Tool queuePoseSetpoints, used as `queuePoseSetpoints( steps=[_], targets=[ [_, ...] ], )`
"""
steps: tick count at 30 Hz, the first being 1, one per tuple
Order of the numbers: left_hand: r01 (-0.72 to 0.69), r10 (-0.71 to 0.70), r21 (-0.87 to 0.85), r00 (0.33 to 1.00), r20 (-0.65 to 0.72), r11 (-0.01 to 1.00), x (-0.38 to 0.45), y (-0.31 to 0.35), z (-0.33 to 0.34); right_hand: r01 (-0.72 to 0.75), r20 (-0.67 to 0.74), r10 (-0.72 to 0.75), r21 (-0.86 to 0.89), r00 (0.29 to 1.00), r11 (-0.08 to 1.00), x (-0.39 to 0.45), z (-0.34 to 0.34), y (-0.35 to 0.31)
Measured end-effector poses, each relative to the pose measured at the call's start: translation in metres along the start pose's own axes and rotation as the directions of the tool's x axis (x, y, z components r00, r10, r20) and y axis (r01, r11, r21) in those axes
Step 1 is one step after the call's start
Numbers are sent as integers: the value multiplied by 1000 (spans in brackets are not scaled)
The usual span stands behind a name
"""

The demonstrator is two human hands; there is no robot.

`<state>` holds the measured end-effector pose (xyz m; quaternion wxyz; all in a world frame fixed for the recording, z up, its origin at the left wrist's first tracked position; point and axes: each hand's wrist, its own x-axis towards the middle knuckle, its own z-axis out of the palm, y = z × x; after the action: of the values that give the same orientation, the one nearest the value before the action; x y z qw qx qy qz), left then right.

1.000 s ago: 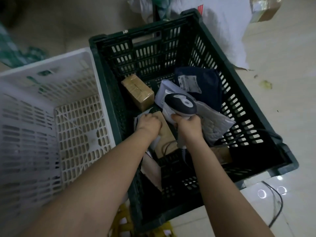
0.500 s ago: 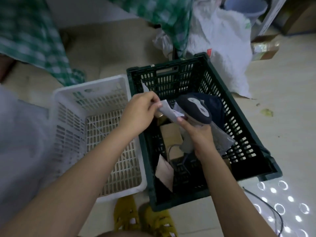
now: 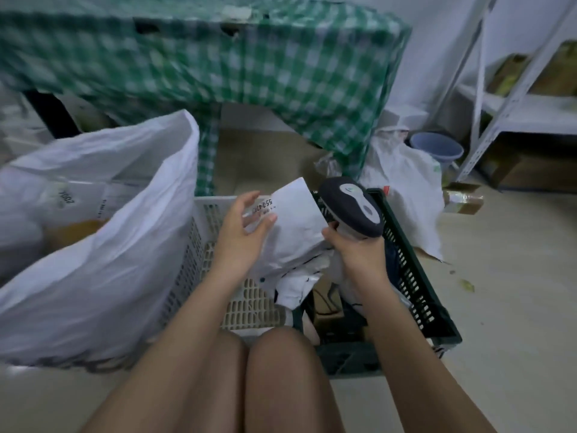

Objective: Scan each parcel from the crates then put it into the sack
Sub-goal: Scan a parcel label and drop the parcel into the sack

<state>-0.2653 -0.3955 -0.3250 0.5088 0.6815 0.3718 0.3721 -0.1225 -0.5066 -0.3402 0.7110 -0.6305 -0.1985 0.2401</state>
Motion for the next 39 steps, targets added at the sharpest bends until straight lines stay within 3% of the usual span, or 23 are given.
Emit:
queuePoseSetpoints(
  steps=[3,8,12,16,20,23,29,35,37,39],
  targets=[
    [54,-54,-46,999,8,997,-31,-1,-28,52,38,-53,14,998,999,-33,6,-19],
    [73,-105,171,977,187,983,-66,-17,-72,63,111,-62,-2,992,998,-81,8,-32],
    [135,-140,45,975,170,990,-83,-19,-92,90,179,-85,-19,980,996,-107,3,-29],
    [337,-332,-198,941,60,920,-96,-27,-110,62,265,-51,-34,963,997,-125,-3,-24],
    [209,-209,-154,978,22,966,-127,-33,-127,-33,197,34,-4,980,999,-139,-6,-7],
    [68,-63,-22,984,166,997,-160,-34,-139,-80,120,88,-73,989,994,-142,-13,7],
    [-26,-70,248,927,369,968,-206,-45,-152,-116,73,149,-333,986,936,-138,-17,26],
    [1,-197,371,848,491,929,-209,-48,-157,-111,147,179,-380,973,918,-138,-9,46],
    [34,-195,332,863,466,943,-207,-50,-156,-114,173,190,-374,966,920,-137,-8,52],
    [52,-161,323,934,320,945,-200,-57,-153,-85,184,174,-409,967,909,-138,-4,54]
  ],
)
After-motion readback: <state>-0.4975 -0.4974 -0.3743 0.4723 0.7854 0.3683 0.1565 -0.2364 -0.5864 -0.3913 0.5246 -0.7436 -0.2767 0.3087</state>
